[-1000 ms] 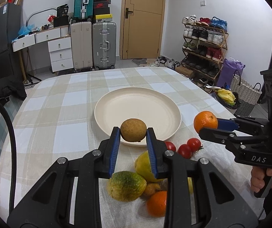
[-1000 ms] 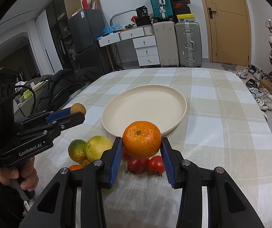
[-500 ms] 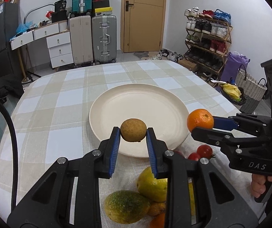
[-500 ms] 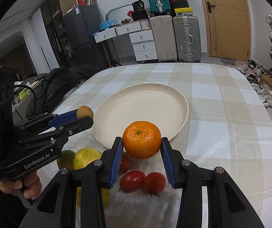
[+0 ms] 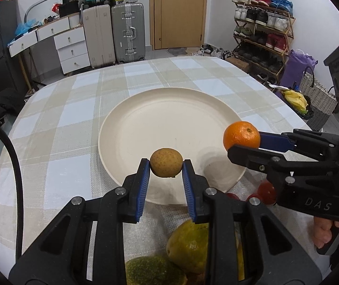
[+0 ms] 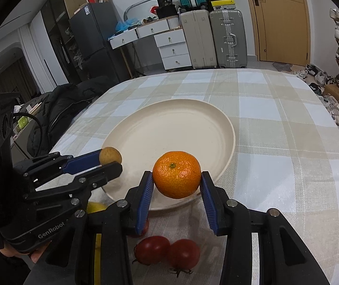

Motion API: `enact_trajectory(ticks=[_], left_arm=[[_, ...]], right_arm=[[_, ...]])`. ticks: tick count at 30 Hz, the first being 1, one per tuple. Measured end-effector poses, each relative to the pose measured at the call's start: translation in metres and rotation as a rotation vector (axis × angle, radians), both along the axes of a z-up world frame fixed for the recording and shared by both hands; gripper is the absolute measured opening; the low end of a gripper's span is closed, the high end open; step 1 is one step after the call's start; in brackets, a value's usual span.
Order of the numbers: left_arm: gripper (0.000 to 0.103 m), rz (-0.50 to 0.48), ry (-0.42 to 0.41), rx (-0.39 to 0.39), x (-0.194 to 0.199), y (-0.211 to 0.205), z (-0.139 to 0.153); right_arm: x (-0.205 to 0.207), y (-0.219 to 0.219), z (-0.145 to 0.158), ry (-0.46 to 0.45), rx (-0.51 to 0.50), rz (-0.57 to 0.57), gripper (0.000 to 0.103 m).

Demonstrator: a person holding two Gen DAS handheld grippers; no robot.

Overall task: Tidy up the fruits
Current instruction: 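Lift and carry the kiwi in the left tool while the right tool carries the orange to the plate, then open the left tool over the plate while the right tool releases the orange there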

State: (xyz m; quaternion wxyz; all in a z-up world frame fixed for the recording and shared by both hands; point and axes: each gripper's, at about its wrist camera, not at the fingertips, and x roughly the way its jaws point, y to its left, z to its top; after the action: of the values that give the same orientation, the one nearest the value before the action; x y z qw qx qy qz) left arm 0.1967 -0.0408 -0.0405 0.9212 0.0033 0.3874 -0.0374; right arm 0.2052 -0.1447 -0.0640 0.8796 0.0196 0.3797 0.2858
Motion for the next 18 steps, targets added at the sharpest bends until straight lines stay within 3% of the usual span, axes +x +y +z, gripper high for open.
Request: enact_trajectory(ticks=[16, 18], left_arm=[[0.026, 0.016, 0.026, -0.029, 0.009, 0.011, -0.011], [0.030, 0.010, 0.025, -0.041, 0.007, 0.012, -0.009]], right_arm=[[-0.003, 0.001, -0.001, 0.008, -0.003, 0.021, 0.041], [-0.004, 0.000, -0.001, 0.003, -0.002, 0.015, 0.042]])
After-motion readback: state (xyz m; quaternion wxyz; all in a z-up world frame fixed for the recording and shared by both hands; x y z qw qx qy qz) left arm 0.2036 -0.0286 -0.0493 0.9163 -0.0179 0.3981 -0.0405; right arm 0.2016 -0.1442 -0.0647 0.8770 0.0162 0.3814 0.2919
